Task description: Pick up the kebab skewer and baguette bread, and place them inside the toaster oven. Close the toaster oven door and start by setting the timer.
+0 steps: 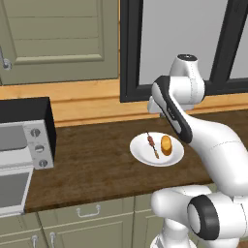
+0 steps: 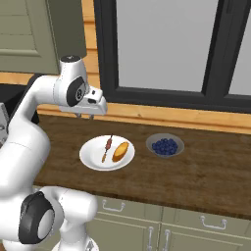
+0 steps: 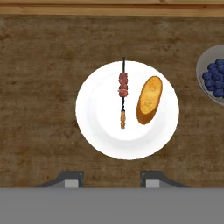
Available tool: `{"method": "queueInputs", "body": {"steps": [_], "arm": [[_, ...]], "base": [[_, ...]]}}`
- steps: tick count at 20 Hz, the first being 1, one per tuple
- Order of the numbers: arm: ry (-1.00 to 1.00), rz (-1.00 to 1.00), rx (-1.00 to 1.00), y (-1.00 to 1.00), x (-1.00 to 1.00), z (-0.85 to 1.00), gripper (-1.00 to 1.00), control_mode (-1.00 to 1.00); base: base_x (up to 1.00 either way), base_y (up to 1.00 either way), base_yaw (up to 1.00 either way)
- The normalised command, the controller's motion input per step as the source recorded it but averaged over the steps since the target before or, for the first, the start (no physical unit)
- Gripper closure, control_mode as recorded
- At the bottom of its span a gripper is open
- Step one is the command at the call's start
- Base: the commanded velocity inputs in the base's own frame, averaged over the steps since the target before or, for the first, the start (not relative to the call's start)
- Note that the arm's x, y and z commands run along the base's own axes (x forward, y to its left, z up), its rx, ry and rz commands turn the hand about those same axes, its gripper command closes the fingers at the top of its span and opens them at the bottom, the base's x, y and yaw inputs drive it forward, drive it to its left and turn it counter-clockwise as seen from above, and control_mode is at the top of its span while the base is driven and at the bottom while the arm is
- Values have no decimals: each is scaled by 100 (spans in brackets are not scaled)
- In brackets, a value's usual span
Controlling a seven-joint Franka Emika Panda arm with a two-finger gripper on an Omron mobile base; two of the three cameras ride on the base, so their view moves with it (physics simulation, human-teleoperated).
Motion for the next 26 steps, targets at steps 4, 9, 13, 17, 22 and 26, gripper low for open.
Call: {"method": "queueInputs", "body": {"steps": [4,9,13,17,22,26], "arm": [[0,0,0,0,0,0,-100,100],[0,0,0,0,0,0,-100,100],[0,0,0,0,0,0,-100,100],[0,0,0,0,0,0,-100,100],[0,0,0,0,0,0,-100,100],[0,0,0,0,0,0,-100,100]], "base": [[0,0,0],[0,0,0],[0,0,0],[-9,13,0],[0,65,0],[0,48,0]]}}
